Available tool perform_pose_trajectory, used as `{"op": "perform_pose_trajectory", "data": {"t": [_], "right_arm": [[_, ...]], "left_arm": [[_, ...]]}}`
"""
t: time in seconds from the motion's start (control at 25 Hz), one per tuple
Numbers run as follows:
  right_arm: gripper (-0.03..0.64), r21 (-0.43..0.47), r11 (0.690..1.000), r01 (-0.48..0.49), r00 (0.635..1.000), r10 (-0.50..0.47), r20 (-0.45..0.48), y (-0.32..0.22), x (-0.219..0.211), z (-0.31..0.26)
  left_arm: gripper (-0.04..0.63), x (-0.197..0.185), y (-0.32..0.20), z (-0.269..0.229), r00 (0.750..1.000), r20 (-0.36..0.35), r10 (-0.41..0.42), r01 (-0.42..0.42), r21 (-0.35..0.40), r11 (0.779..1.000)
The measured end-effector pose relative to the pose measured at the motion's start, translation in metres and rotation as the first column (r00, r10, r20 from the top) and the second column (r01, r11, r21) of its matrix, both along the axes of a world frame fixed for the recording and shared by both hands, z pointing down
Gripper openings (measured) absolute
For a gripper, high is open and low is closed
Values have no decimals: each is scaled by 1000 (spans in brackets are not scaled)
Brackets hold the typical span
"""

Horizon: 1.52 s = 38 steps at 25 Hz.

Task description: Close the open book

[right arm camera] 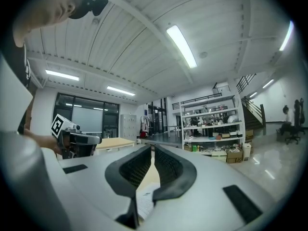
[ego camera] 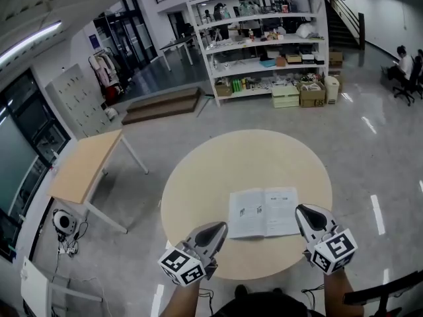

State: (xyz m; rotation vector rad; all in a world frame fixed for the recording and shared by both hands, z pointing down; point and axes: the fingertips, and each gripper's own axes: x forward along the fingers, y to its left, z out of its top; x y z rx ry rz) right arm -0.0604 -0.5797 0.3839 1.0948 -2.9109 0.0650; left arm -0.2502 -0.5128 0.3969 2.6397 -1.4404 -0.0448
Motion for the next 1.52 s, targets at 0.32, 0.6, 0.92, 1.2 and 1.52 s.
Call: {"op": "perform_pose_trajectory", "data": {"t": [0.32, 0.6, 0.92, 1.2, 1.52], "right_arm": [[48, -18, 1000, 1, 992, -4, -129, -10, -31, 30], [125, -117, 992, 50, 941, -86, -328, -22, -78, 119], [187, -88, 980, 176, 727, -190, -660, -8, -137, 244], [187, -87, 966, 243, 513, -204, -834, -1, -154, 325], [187, 7, 942, 335, 361, -122, -925, -13, -162, 363]], "left_arm": [[-3, -5, -13, 33, 1000, 23, 2, -1, -50, 999], [-3, -37, -29, 117, 998, 14, -57, 59, -231, 971], [-3, -76, -17, 229, 984, 21, -179, 169, -453, 875], [-3, -79, -6, 276, 975, 20, -220, 198, -514, 835], [-3, -53, -7, 306, 991, 15, -130, 118, -541, 833]]}}
